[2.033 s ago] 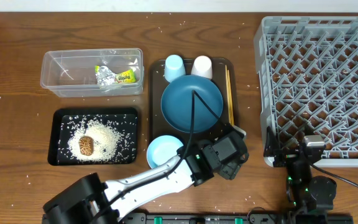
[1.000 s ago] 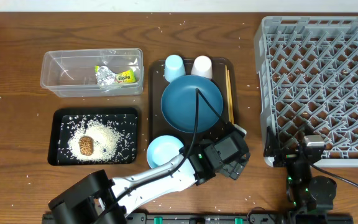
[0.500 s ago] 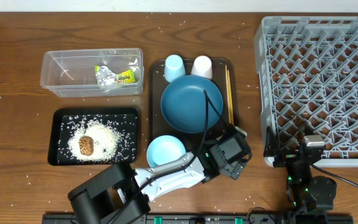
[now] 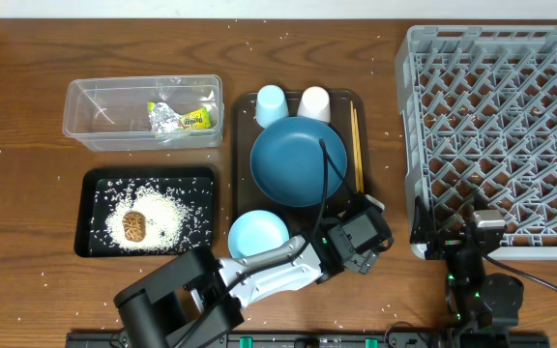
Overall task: Sort waste into correct bins and load items into the dishwasher rack
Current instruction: 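Lower the left gripper onto the white tissue and close on it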
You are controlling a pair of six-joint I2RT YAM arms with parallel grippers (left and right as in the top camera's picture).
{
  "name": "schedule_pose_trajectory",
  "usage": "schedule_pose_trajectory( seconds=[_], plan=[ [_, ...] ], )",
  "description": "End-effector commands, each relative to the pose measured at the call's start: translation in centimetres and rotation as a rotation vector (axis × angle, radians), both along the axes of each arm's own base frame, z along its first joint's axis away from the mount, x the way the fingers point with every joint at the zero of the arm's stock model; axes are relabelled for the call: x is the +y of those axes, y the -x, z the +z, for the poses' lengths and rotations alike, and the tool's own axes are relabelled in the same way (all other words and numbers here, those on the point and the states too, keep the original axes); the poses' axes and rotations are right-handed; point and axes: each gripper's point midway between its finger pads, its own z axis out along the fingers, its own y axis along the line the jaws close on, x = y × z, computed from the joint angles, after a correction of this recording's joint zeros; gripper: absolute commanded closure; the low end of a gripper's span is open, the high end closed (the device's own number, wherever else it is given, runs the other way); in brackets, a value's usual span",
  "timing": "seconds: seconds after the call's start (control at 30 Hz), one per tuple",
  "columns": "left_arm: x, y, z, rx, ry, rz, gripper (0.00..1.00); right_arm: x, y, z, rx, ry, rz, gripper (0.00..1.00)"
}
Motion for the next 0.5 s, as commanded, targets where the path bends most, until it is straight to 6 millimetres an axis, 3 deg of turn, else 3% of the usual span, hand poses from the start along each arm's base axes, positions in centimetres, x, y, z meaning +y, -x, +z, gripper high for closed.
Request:
schedule_pose_trajectory(
  seconds=[0.0,0.17,0.3,0.47],
  plan=[
    [0.28,-0.48,-0.23,-0.025,-0.023,0.006,0.2,-0.23,-0.01,-0.14,0.003,0.013,-0.01,0.01],
    [0.28,-0.48,-0.23,-0.025,-0.023,0.006,0.36,-0.23,-0.01,-0.14,0.003,0.013,-0.01,0.01],
    [0.28,-0.48,-0.23,-0.025,-0.024,0.006,0.38,-0.23,-0.01,-0.14,0.003,0.013,-0.01,0.01],
    [0.28,-0.48,-0.23,-0.025,-0.023,0.006,0.55,-0.23,-0.01,-0.14,0.003,0.013,-0.01,0.01]
  ],
)
